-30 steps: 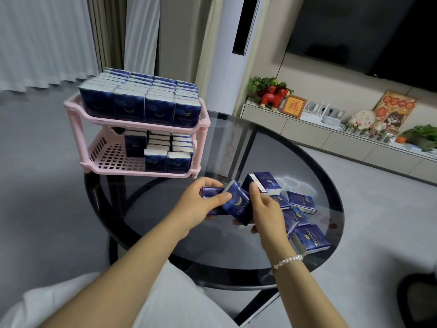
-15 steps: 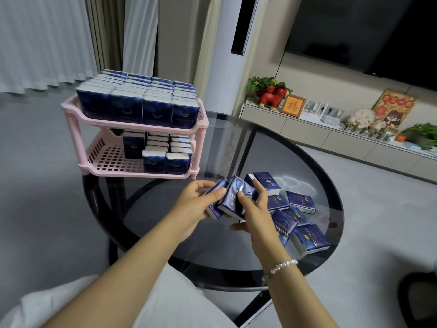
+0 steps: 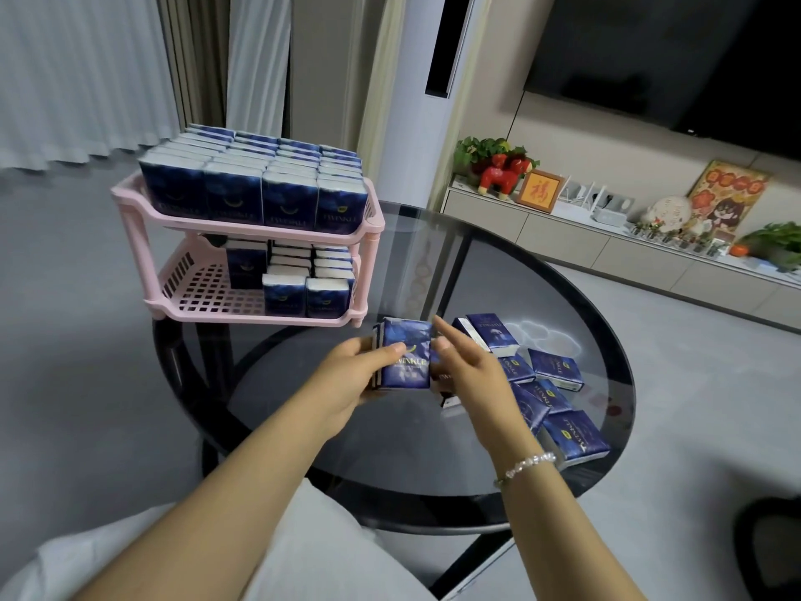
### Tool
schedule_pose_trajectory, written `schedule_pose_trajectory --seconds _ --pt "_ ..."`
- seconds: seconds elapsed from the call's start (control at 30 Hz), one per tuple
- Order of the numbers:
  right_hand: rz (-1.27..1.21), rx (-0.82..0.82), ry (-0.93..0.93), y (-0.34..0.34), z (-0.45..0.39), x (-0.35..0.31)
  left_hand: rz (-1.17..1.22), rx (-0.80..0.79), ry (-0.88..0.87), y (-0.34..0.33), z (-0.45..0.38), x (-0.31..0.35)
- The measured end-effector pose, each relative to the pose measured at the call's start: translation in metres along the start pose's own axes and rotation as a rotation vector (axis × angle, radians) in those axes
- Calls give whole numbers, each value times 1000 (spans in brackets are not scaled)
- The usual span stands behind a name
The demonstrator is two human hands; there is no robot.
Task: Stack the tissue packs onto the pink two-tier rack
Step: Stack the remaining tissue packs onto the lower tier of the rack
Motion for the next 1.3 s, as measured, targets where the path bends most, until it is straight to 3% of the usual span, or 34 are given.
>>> schedule_pose_trajectory --seconds 0.2,0.33,0.7,0.9,1.03,1.3 --pt "894 142 14 31 -8 -3 72 82 13 9 -7 -4" --pt "1081 97 -44 26 -10 7 79 106 13 12 -8 -5" --pt "894 -75 -213 16 -12 21 78 147 13 18 -13 -8" --pt "475 183 -83 22 -2 15 77 173 6 21 -11 -8" --pt "50 187 -86 13 6 14 90 161 -3 20 -11 -9" --pt "-54 156 -51 -9 10 13 102 95 -11 12 -8 -6"
Point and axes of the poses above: each hand's wrist, its own z-axis away from the middle knuckle, its own y-axis out of the back of the hand, x = y × z, the point moved 7 cm from there along -z, towards the middle knuckle, and after that the axes turned 2 degrees about y, right-handed, at the moved point
